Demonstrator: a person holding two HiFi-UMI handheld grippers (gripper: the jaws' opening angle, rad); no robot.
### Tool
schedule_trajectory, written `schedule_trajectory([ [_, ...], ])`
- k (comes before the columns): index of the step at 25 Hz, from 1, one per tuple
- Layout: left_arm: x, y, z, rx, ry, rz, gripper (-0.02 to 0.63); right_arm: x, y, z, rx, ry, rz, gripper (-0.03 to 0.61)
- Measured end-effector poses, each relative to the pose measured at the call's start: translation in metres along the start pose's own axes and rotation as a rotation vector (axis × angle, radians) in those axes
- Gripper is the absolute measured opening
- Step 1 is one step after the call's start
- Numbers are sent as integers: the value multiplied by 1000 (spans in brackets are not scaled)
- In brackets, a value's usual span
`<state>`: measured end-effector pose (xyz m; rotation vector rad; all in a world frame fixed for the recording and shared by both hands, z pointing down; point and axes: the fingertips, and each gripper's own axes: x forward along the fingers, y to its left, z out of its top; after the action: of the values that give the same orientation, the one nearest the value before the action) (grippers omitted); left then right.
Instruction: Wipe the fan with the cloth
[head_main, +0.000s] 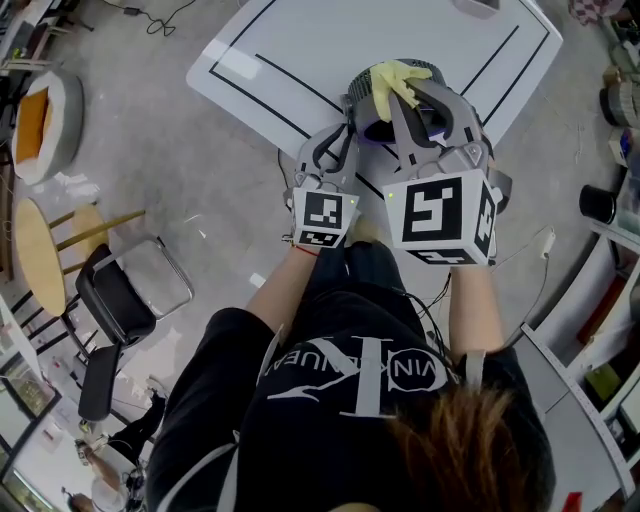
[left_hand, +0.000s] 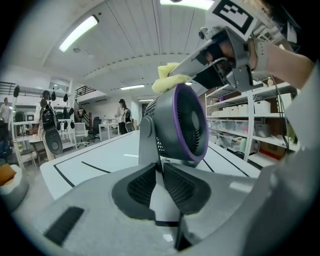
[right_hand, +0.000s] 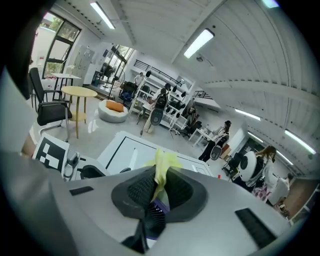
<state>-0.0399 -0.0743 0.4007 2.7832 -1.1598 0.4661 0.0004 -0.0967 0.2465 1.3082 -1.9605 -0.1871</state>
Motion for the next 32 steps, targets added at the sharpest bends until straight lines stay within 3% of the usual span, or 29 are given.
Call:
schedule_trajectory([
  [17,6,2,-2,12,6,26,52,-10,-54,-63,192,40,-91,29],
  [22,5,3,0,12,6,30,54,-11,-59,-84,257,59,-102,28],
  [27,3,2,-3,18,6,35,54,-9,-56,-111,386,70,-77,28],
  [32,6,3,-3,15,7,37,54,-4,-48,-137,423,110,-76,28],
])
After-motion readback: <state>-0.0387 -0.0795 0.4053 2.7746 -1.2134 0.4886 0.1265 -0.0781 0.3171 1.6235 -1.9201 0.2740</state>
